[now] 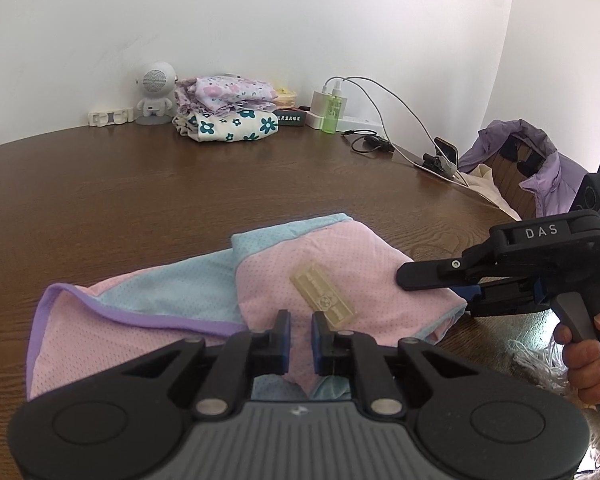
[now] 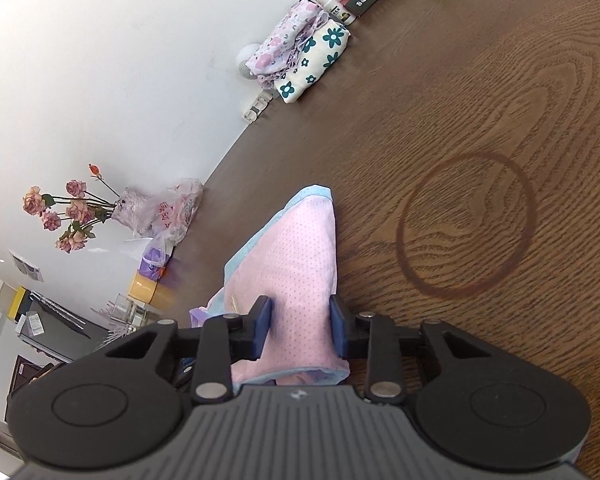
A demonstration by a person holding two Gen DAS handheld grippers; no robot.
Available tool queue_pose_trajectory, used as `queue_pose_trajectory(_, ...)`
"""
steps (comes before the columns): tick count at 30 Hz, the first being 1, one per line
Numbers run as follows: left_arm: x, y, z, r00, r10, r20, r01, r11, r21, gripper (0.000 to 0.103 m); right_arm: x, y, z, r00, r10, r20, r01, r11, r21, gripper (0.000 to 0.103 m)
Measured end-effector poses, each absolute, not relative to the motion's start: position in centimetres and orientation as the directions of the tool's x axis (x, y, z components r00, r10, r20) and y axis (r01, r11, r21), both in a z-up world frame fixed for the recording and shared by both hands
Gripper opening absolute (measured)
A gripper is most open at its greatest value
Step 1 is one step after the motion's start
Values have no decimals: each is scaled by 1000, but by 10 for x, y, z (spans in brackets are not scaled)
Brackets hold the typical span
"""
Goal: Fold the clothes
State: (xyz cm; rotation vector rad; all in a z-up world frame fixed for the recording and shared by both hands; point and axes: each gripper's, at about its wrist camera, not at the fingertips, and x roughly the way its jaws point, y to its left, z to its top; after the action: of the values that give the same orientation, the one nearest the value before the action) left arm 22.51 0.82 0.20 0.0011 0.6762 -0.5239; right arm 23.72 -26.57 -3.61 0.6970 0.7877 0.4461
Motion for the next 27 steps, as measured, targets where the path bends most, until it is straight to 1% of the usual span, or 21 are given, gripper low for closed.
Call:
queue_pose_trajectory(3,225,6,3,657,-457,-599,457,874,-165,10,237,-268,-33,632,593,-499,-120,711,693,18)
queue_pose_trajectory(5,224,1,5,653,-459,-602,464,871,-161,11,237,-269,-31,632,587,-506,-126,722,680,16)
queue_pose_trajectory(7,222,-5,8,642,-481,-598,483,858,-172,23,237,-270,-28,632,581,-512,-133,733,667,15)
queue_pose_trajectory(9,218,-10,13,638,-499,-587,506,846,-169,27,237,-271,-26,632,576,-519,-140,744,654,15)
queue_pose_trajectory(12,212,-17,19,645,-493,-584,525,841,-130,27,233,-278,-1,656,485,-578,-198,850,489,15)
queue_pose_trajectory(17,217,-22,14,640,-439,-631,514,854,-73,27,225,-289,41,709,316,-630,-272,947,169,14)
queue_pose_trajectory(20,219,-25,10,634,-408,-657,512,858,-39,25,219,-274,61,743,220,-632,-337,939,-68,14)
queue_pose_trajectory(23,217,-31,5,612,-414,-673,544,839,-22,25,209,-235,68,769,148,-622,-407,863,-298,14)
queue_pose_trajectory(25,215,-35,4,614,-416,-671,553,833,-10,25,205,-209,66,772,144,-619,-452,809,-376,14)
queue_pose_trajectory(27,215,-35,3,613,-421,-668,554,832,-16,26,200,-189,62,754,178,-632,-503,775,-382,14)
